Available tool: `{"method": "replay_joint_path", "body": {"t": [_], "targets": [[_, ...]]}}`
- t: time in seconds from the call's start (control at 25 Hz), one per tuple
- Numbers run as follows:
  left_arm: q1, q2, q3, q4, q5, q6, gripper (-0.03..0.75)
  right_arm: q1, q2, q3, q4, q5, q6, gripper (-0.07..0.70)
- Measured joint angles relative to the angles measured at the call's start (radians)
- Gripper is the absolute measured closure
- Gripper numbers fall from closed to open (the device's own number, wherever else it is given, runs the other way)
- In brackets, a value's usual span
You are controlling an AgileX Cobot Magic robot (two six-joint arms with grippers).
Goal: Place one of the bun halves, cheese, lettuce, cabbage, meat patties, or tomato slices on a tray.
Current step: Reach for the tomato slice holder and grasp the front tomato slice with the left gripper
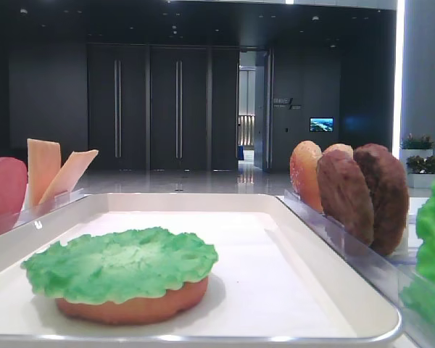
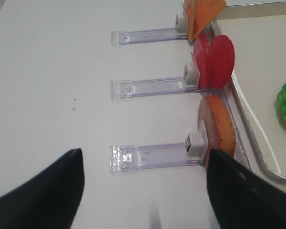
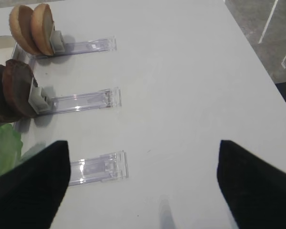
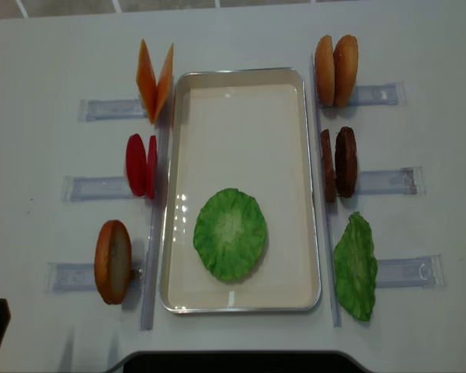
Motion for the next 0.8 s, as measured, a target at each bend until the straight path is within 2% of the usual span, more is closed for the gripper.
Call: {"method": "replay_joint_path", "body": {"t": [0.6, 0.8], "targets": [[0.0, 0.001, 0.0, 0.0, 0.0, -0.014, 0.106, 0.0, 0.0, 0.0, 0.0, 0.0, 0.0, 0.039], [0.0, 0.137, -0.054, 0.007, 0.029, -0.093, 0.108, 0.0, 0.0, 0.0, 0.0, 0.0, 0.0, 0.039]]}}
